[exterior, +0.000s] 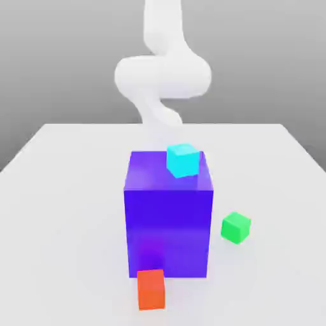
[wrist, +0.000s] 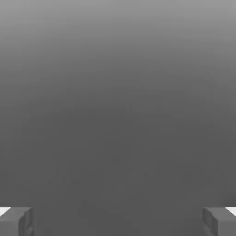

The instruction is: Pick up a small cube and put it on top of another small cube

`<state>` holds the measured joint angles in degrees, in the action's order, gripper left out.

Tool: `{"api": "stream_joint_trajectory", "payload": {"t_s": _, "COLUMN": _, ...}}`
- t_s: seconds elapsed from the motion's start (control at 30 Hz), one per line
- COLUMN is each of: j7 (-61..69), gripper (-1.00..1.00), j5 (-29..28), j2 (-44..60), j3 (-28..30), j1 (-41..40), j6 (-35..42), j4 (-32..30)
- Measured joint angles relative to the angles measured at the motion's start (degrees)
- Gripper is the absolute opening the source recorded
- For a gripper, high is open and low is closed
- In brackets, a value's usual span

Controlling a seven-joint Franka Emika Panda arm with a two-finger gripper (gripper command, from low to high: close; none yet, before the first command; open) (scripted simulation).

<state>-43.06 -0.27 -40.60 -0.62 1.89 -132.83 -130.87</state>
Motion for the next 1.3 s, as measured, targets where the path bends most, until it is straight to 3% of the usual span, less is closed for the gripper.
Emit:
{"api": "stream_joint_trajectory", "payload": {"t_s": 0.6, "j7": 19.33, "gripper": 0.0, "j5": -2.91, "j2": 37.74, "j3": -6.87, "j1": 12.08, "j6": -7.56, "j4": 6.54}}
{"api": "stream_joint_trajectory", "payload": {"t_s": 1.07, "j7": 30.69, "gripper": 0.0, "j5": -10.16, "j2": 67.3, "j3": -11.9, "j1": 20.59, "j6": -13.16, "j4": 11.71}}
{"api": "stream_joint_trajectory", "payload": {"t_s": 1.2, "j7": 29.97, "gripper": 0.0, "j5": -12.61, "j2": 75.61, "j3": -10.17, "j1": 22.67, "j6": -18.39, "j4": 13.66}}
{"api": "stream_joint_trajectory", "payload": {"t_s": 1.23, "j7": 29.78, "gripper": -1.0, "j5": -12.93, "j2": 76.8, "j3": -9.83, "j1": 22.97, "j6": -19.25, "j4": 13.95}}
{"api": "stream_joint_trajectory", "payload": {"t_s": 1.3, "j7": 29.78, "gripper": -1.0, "j5": -12.93, "j2": 76.8, "j3": -9.83, "j1": 22.97, "j6": -19.24, "j4": 13.95}}
